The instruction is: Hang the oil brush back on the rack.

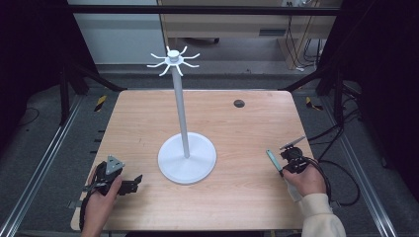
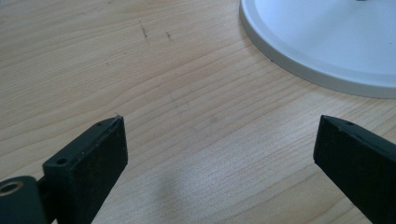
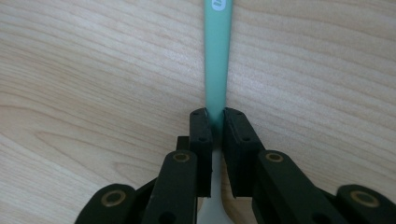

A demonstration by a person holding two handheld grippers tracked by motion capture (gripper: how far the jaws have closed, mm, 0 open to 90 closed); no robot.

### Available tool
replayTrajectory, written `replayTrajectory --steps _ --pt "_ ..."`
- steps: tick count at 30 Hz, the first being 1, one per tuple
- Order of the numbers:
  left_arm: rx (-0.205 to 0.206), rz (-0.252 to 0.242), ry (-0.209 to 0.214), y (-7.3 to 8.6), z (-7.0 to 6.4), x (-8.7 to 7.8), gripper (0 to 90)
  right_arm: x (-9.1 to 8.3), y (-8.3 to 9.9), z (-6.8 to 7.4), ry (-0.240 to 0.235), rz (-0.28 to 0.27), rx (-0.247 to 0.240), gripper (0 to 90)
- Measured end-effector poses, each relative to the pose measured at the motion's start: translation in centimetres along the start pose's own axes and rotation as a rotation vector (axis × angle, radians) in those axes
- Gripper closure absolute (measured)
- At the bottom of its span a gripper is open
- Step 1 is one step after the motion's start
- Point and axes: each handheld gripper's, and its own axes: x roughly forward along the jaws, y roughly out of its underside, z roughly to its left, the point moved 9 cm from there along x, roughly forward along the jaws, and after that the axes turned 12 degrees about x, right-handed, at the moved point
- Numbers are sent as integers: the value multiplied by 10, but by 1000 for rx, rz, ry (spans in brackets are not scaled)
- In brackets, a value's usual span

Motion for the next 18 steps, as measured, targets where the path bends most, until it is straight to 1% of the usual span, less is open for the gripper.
replayTrajectory --steps 2,4,11,13,14,15,18 --pt "-7 -3 -2 0 0 1 26 -3 -2 2 -16 -16 3 826" --pt "-5 3 -1 1 1 2 26 -6 -5 3 -27 -33 -2 827" --pt "-18 0 2 1 3 4 26 -24 -20 11 -84 -126 -6 827" --pt "-19 4 6 1 3 5 26 -30 -27 17 -115 -169 -14 827" --pt "-19 5 8 2 3 6 26 -32 -30 18 -125 -185 -26 827" --pt "-23 6 9 2 3 6 26 -36 -33 24 -154 -202 -19 827" --pt "-26 11 10 3 3 8 26 -43 -42 35 -206 -248 -25 828"
